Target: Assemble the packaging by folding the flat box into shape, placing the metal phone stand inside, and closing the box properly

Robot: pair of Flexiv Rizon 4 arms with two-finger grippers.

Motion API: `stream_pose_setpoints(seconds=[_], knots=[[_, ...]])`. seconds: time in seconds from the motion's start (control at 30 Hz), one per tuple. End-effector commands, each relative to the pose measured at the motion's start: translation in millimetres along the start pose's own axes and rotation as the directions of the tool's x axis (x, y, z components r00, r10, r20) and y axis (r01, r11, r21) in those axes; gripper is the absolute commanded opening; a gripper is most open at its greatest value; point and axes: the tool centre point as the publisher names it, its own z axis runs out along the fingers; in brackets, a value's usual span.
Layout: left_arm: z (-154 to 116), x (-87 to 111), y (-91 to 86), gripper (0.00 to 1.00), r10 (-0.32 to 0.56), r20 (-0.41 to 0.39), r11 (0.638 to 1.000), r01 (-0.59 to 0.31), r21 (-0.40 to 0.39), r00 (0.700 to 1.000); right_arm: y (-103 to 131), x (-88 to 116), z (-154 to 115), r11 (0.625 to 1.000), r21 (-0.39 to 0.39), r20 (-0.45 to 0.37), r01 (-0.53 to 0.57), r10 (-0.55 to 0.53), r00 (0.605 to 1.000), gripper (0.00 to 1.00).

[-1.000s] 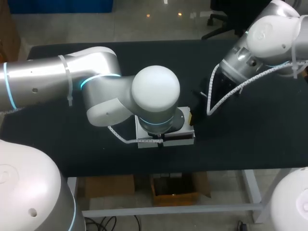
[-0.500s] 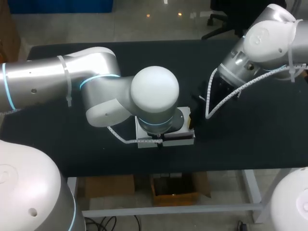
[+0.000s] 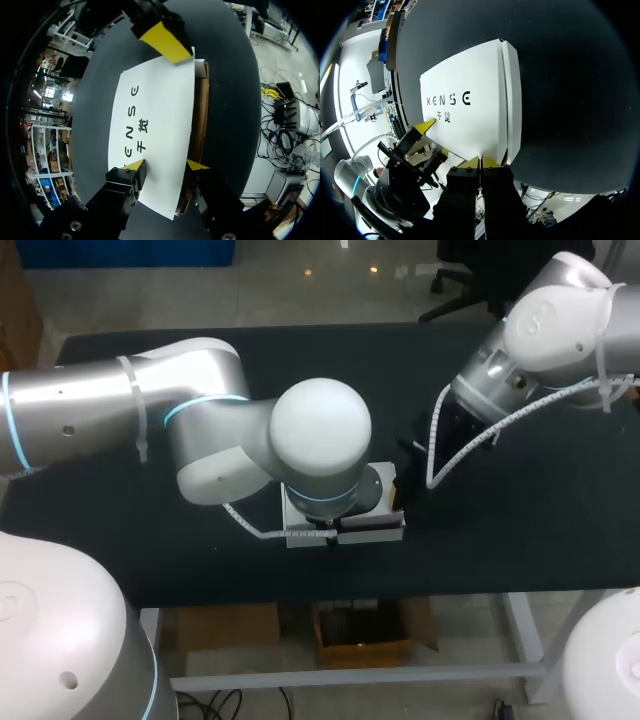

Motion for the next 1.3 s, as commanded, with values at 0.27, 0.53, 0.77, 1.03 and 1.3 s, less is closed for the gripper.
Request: stream_pose_setpoints(seconds=[0.27, 0.53, 0.77, 1.03, 1.3], knots=[[-1.4, 2.6, 1.9, 0.49, -0.004, 0.004, 1.000, 0.004, -0.001, 1.000, 1.3, -1.9, 0.3, 1.000, 0.004, -0.001, -0.002, 0.003, 1.000, 0.00], [-1.3, 3.2, 2.7, 0.49, -0.006, 0.003, 1.000, 0.006, -0.001, 1.000, 1.2, -3.6, 2.1, 1.000, 0.006, -0.003, -0.006, 0.006, 1.000, 0.00], [-4.0, 3.6, 5.4, 0.49, -0.008, 0.008, 1.000, 0.008, 0.003, 1.000, 3.3, -3.7, 1.4, 1.000, 0.007, -0.005, -0.006, 0.006, 1.000, 0.00], [-12.0, 6.6, 11.2, 0.49, -0.013, 0.026, 1.000, 0.012, 0.021, 1.000, 3.3, -2.7, 2.0, 1.000, 0.006, -0.007, -0.004, 0.004, 1.000, 0.00], [-21.6, 10.4, 19.3, 0.50, -0.024, 0.046, 0.998, 0.021, 0.054, 0.999, 3.9, -2.8, 4.1, 1.000, 0.010, -0.010, -0.003, 0.003, 1.000, 0.00]])
